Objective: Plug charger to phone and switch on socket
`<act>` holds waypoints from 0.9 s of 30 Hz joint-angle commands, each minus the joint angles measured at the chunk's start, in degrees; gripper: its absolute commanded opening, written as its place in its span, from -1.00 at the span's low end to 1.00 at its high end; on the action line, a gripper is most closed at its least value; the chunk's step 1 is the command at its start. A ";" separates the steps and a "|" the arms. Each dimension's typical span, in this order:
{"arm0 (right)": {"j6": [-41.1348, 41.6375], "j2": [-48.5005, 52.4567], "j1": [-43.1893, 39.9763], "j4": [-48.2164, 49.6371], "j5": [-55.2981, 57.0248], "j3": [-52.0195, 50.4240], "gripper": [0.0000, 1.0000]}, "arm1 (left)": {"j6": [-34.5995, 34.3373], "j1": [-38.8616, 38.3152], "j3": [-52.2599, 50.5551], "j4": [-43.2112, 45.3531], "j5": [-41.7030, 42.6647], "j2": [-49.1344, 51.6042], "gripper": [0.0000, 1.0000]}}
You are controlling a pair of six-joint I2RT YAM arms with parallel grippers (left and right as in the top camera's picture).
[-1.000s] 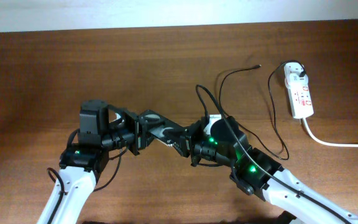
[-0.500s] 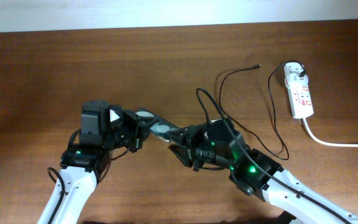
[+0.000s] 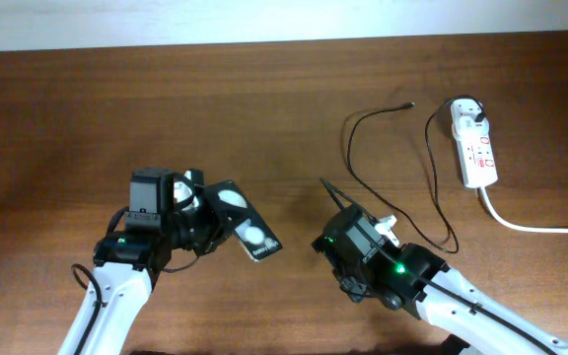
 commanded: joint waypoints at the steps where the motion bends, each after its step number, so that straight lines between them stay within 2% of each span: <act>1: -0.66 0.02 0.42 -4.00 4.42 0.11 0.97 | 1.95 0.13 0.48 0.44 14.51 -0.39 -1.00; 5: -0.66 0.02 0.42 -9.62 4.37 0.11 0.97 | 1.92 0.13 0.48 0.42 15.50 -0.39 -1.00; 9: -0.66 0.02 0.42 -10.05 4.37 0.11 0.97 | 0.74 0.13 0.48 0.72 15.50 -0.39 -1.00; 11: -0.66 0.02 0.42 -10.05 4.37 0.11 0.97 | -5.38 0.13 0.48 3.04 15.52 -0.39 -1.00; 16: -0.66 0.02 0.42 -10.05 4.37 0.11 0.98 | -12.96 0.11 0.50 15.37 15.52 0.39 -1.00; 20: -0.63 0.02 0.42 -10.08 4.37 0.11 0.97 | -16.65 0.11 0.50 23.69 18.60 5.44 -1.00; 27: -0.63 0.02 0.42 -10.05 4.37 0.11 0.97 | -24.50 0.11 0.50 26.93 21.84 15.43 -1.00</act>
